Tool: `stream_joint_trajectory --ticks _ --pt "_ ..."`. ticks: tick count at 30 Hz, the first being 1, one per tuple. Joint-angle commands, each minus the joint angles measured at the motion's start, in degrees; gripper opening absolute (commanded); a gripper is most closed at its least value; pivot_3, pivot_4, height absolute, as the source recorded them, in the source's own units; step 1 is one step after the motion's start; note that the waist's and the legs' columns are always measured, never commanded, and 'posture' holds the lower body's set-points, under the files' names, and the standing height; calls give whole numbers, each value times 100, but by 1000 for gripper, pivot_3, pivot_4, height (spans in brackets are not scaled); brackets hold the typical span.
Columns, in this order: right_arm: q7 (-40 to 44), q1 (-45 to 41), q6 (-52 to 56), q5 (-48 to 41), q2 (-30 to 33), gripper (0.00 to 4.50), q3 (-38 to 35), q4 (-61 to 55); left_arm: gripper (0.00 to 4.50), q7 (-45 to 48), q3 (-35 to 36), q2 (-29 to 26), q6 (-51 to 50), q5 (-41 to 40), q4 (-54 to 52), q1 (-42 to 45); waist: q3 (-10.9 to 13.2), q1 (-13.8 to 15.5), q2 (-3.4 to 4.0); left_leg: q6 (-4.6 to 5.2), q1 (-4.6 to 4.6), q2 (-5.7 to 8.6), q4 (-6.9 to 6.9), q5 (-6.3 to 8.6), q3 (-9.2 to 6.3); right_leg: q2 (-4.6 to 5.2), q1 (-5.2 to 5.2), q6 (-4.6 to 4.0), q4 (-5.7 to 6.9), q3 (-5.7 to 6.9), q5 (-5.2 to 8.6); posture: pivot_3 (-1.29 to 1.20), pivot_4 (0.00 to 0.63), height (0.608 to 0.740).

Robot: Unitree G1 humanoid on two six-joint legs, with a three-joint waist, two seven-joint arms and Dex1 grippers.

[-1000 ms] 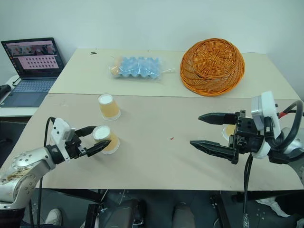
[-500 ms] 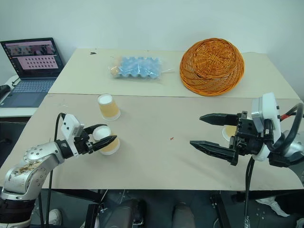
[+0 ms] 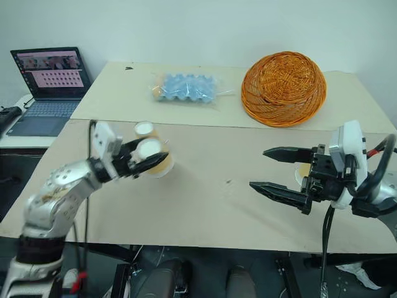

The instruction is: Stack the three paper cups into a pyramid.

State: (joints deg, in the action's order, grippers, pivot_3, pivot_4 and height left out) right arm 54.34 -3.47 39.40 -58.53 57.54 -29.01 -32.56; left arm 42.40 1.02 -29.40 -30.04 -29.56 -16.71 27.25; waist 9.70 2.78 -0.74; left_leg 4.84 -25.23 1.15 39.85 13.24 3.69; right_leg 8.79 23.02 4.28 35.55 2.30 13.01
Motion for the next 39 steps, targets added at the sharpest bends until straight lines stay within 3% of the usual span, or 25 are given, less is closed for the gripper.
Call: stream_joint_trajectory --ticks 1,3,7,14,25,39 --pt "-36 7 -89 18 28 4500 -350 -80 2530 362 -623 432 271 153 482 688 -1 -16 -1 5 0 1 0 1 2 0 -6 1 -3 -4 0 0 150 726" --pt "-40 76 -86 15 23 4500 -498 -112 2530 493 -964 753 477 378 968 1057 -1 -23 -1 11 0 3 -1 2 5 -7 -32 2 -10 -3 0 0 150 726" --pt "-84 380 -73 57 -23 4500 -950 -291 2530 724 -1636 1724 1256 1067 2900 2073 2 4 -6 17 -1 1 1 2 1 -27 -51 9 -29 4 -4 0 150 726" --pt "-355 967 -74 36 -289 4500 -1398 -801 2530 1260 -1604 2540 2092 1352 4682 3006 5 -56 -12 32 -9 -1 -1 10 1 -24 -48 17 -47 -1 -8 0 150 726" --pt "-651 1457 -233 50 -642 4500 -1720 -1222 2530 2073 -1936 2742 2497 2106 5984 3354 6 -49 -13 34 -14 1 3 11 -1 -23 -45 24 -48 1 -12 0 150 726" --pt "-772 1643 -392 53 -713 4500 -1761 -1293 2530 2164 -1789 2925 2771 2404 6403 3360 6 -36 -13 36 -18 1 6 12 -4 -22 -44 24 -48 1 -12 0 150 726"
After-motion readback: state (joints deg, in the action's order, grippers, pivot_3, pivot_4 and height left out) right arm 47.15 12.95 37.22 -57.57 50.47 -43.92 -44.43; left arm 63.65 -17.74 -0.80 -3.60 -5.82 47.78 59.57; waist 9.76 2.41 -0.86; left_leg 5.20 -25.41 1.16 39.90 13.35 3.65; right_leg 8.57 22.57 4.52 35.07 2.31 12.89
